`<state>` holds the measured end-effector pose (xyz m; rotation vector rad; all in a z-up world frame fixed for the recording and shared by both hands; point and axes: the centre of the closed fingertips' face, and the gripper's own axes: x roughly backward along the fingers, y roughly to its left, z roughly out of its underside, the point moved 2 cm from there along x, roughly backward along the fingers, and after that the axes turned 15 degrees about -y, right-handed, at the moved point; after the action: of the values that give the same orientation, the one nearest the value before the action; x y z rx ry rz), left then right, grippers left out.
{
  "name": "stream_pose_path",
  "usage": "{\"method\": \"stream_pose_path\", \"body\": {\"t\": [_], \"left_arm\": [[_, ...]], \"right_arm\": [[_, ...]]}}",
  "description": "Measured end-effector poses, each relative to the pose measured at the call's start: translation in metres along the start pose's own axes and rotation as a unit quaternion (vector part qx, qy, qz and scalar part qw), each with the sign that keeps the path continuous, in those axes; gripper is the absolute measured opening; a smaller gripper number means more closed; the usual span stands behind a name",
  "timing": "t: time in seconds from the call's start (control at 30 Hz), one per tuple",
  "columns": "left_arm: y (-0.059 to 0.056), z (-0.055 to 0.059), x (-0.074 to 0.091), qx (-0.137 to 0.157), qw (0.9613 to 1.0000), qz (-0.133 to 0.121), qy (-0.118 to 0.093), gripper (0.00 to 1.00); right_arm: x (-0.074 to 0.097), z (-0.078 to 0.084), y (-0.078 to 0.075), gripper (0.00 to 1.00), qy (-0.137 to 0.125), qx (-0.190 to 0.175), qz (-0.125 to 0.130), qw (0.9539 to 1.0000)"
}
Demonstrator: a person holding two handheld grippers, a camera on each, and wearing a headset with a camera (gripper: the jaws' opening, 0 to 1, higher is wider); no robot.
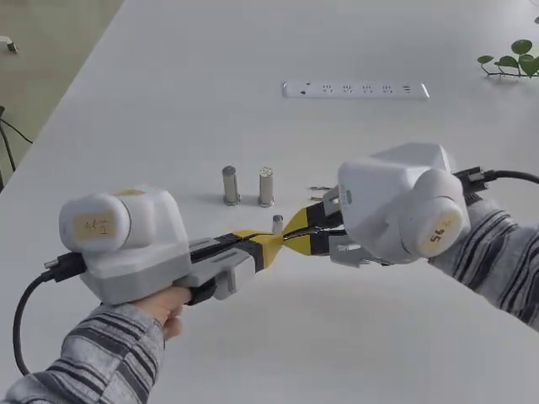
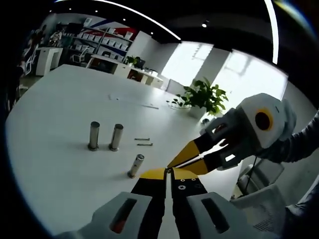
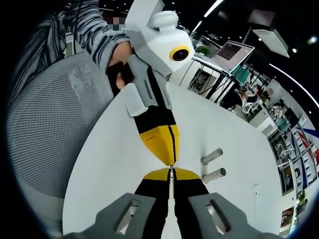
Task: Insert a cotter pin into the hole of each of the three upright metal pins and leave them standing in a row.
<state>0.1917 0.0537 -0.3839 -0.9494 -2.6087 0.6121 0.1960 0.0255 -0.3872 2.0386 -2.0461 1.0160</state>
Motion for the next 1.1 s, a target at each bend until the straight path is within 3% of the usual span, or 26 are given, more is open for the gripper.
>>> {"method": "stream_pose_path", "body": {"t": [0.3,0.47,0.77,0.83,0.97,1.1], "left_arm": [[-0.002,0.001,0.001,-0.011,0.9999,0.009,0.001,0.00],[-0.004,0.003,0.000,-0.038,0.9990,0.023,0.006,0.00],[-0.007,0.011,0.002,-0.084,0.9947,0.051,0.027,0.00],[-0.008,0.011,0.003,-0.103,0.9925,0.062,0.026,0.00],[-0.012,0.012,0.005,-0.131,0.9872,0.085,0.033,0.00],[-0.014,0.015,0.009,-0.176,0.9761,0.118,0.049,0.00]], "right_arm": [[0.001,0.000,0.002,0.00,0.000,-0.004,0.000,1.0000],[0.002,0.001,0.003,0.00,0.001,-0.015,0.002,0.9999],[0.009,0.009,0.008,0.01,-0.008,-0.093,0.005,0.9956],[0.010,0.011,0.009,0.02,-0.011,-0.103,0.005,0.9947],[0.012,0.011,0.014,0.04,-0.026,-0.155,0.000,0.9876],[0.014,0.009,0.018,0.05,-0.050,-0.211,-0.009,0.9762]]}}
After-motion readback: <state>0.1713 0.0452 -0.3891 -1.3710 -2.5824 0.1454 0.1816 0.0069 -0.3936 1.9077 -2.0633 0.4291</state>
